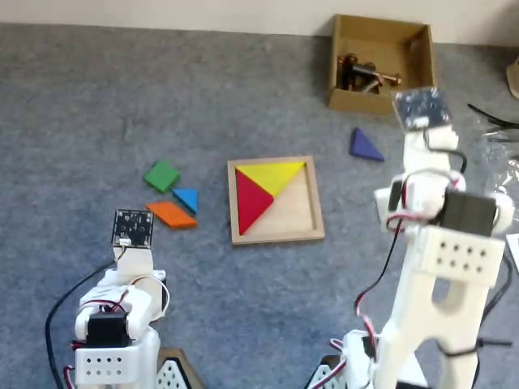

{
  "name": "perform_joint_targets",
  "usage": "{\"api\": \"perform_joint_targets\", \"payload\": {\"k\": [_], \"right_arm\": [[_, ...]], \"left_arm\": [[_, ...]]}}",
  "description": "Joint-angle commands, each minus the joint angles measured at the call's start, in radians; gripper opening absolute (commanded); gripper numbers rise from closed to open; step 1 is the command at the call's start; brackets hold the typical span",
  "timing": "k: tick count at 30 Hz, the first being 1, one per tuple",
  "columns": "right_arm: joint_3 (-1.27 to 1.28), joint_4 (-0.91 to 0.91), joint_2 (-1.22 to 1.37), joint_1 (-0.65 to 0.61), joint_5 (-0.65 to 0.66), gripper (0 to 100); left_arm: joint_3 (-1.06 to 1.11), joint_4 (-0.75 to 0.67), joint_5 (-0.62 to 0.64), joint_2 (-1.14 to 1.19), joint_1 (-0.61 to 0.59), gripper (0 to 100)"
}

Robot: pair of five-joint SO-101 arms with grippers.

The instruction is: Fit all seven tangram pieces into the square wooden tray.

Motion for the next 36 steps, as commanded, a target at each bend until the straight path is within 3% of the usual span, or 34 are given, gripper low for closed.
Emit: {"api": "perform_joint_targets", "payload": {"k": [1,9,21,36], "right_arm": [[0.12,-0.076,-0.163,0.005,-0.005,0.4],[0.447,-0.096,-0.443,-0.093,0.058,0.4],[0.894,-0.197,-0.877,-0.096,0.066,0.4],[1.0,-0.197,-1.056,-0.097,0.068,0.4]], "left_arm": [[0.022,0.008,-0.006,-0.005,-0.012,1],[0.022,0.008,-0.006,-0.005,-0.012,1],[0.022,0.008,-0.006,-0.005,-0.012,1],[0.022,0.008,-0.006,-0.005,-0.012,1]]}}
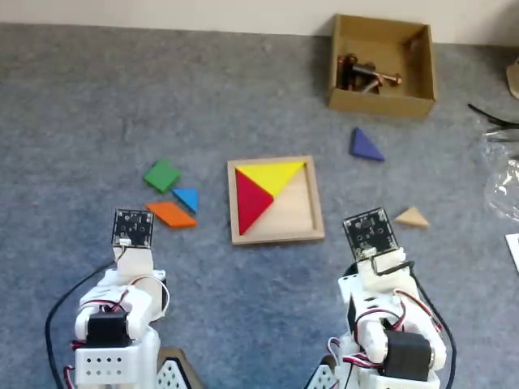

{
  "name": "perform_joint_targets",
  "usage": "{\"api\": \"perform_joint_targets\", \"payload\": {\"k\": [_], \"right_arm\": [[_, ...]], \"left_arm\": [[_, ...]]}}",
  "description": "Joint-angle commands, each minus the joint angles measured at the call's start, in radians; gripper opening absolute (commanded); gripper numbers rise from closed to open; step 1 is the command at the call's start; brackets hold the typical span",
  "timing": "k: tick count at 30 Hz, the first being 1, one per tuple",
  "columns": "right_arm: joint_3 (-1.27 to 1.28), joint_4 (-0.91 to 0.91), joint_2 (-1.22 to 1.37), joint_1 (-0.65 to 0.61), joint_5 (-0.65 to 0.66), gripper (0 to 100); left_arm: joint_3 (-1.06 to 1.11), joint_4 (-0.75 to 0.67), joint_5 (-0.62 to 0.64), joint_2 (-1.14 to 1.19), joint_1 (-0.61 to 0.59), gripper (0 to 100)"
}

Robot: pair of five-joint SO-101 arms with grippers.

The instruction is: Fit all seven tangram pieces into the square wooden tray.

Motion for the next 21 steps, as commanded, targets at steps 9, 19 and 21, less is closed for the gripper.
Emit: {"api": "perform_joint_targets", "payload": {"k": [9,19,21], "right_arm": [[0.229,-0.159,-0.015,-0.008,0.003,0.4],[0.397,-0.166,-0.016,-0.008,0.002,0.4],[0.432,-0.183,-0.016,-0.004,0.002,0.4]], "left_arm": [[0.022,0.008,-0.006,-0.005,-0.008,1],[0.022,0.008,-0.005,-0.005,-0.01,1],[0.022,0.008,-0.005,-0.005,-0.008,1]]}}
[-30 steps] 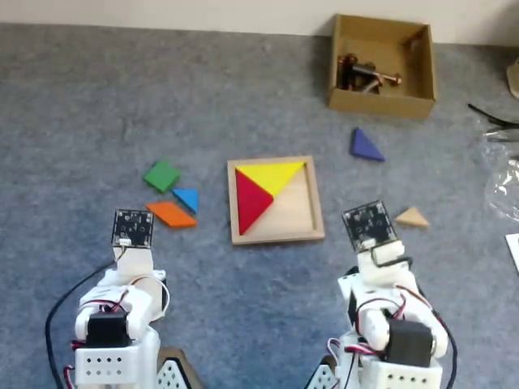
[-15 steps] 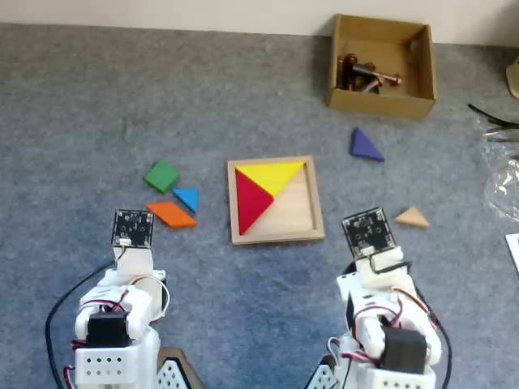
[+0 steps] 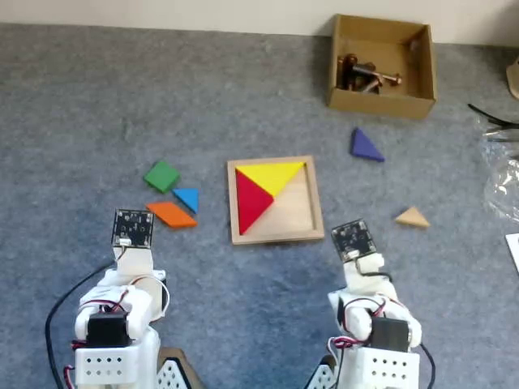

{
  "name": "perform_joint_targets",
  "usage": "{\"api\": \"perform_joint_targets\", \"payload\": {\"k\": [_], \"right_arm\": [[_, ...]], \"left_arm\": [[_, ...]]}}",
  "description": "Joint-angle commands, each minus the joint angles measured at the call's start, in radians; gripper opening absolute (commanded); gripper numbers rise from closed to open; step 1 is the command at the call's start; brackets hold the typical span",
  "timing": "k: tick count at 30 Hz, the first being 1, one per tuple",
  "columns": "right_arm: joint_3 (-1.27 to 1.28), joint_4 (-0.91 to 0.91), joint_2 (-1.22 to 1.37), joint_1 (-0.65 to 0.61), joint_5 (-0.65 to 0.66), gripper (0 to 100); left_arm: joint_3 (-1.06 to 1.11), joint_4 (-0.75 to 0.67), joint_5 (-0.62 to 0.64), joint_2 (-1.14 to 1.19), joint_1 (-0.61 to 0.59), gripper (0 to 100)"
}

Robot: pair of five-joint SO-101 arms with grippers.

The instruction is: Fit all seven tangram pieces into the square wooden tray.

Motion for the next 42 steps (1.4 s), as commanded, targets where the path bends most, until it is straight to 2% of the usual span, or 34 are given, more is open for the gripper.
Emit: {"api": "perform_joint_targets", "payload": {"k": [1,4,10,15,24,29,31,34,42], "right_arm": [[0.036,-0.047,-0.004,-0.005,0.002,0.4],[0.105,-0.071,-0.004,-0.004,-0.002,0.4],[0.137,-0.097,-0.004,-0.008,-0.141,0.6],[0.137,-0.097,-0.004,-0.008,-0.143,0.6],[0.134,-0.097,-0.004,-0.027,-0.146,0.6],[0.134,-0.097,-0.004,-0.113,-0.146,0.5],[0.134,-0.097,-0.004,-0.168,-0.147,0.5],[0.136,-0.097,-0.004,-0.179,-0.143,0.5],[0.136,-0.105,-0.004,-0.18,-0.14,0.5]], "left_arm": [[0.022,0.008,-0.005,-0.005,-0.008,1],[0.022,0.008,-0.003,-0.005,-0.008,1],[0.022,0.008,-0.003,-0.005,-0.008,1],[0.022,0.002,-0.008,-0.005,-0.012,1],[0.019,-0.16,-0.015,-0.005,-0.015,1],[0.018,-0.196,-0.218,-0.005,-0.016,1],[0.018,-0.196,-0.252,-0.005,-0.016,1],[-0.002,-0.189,-0.255,-0.005,-0.018,1],[-0.145,-0.195,-0.256,-0.005,-0.226,1]]}}
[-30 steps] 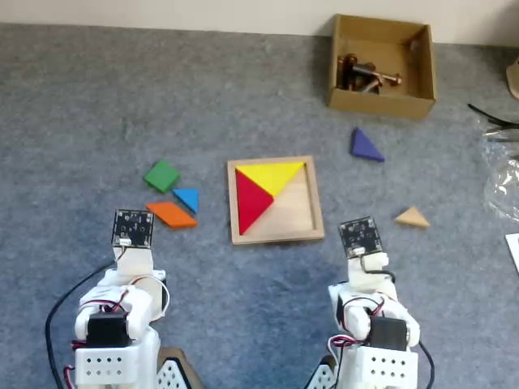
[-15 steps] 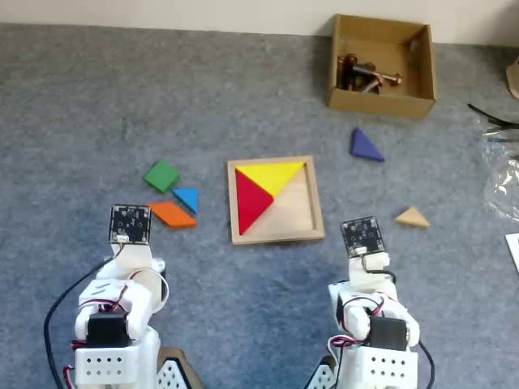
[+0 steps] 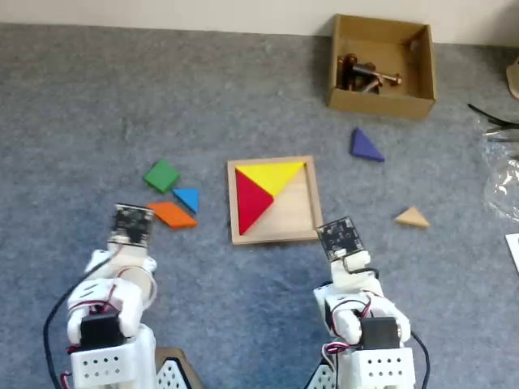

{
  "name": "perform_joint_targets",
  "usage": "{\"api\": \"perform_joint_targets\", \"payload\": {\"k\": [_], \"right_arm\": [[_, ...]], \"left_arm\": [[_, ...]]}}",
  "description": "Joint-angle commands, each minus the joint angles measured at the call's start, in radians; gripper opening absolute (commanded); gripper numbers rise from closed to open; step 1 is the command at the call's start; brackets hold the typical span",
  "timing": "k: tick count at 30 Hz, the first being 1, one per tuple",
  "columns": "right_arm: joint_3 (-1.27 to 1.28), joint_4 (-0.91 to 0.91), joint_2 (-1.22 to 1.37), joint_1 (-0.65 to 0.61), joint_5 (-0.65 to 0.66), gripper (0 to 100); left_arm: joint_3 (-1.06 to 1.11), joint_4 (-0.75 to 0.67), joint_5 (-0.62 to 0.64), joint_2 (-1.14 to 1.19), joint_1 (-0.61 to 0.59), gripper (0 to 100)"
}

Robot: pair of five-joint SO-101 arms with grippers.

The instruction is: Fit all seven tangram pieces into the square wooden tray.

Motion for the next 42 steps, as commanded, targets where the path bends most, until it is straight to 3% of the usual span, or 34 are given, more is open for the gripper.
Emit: {"api": "perform_joint_targets", "payload": {"k": [1,5,9,16,32,34,38,42], "right_arm": [[0.119,-0.036,-0.013,-0.012,-0.003,0.5],[0.119,-0.036,-0.013,-0.012,-0.003,0.5],[0.119,-0.036,-0.013,-0.012,-0.003,0.5],[0.119,-0.036,-0.013,-0.012,-0.003,0.5],[0.119,-0.036,-0.013,-0.012,-0.003,0.5],[0.119,-0.036,-0.013,-0.012,-0.003,0.5],[0.119,-0.036,-0.013,-0.012,-0.003,0.5],[0.119,-0.036,-0.013,-0.012,-0.003,0.5]], "left_arm": [[-0.14,-0.018,-0.009,-0.012,-0.12,1],[-0.236,0.0,-0.087,-0.012,-0.133,4],[-0.288,0.031,-0.095,-0.012,-0.133,10],[-0.341,0.031,-0.121,0.053,-0.097,10],[-0.928,0.014,-0.118,1.046,-0.036,10],[-0.984,0.011,-0.064,1.147,-0.035,10],[-1.096,0.011,0.16,1.34,-0.031,10],[-1.188,0.015,0.328,1.524,0.041,10]]}}
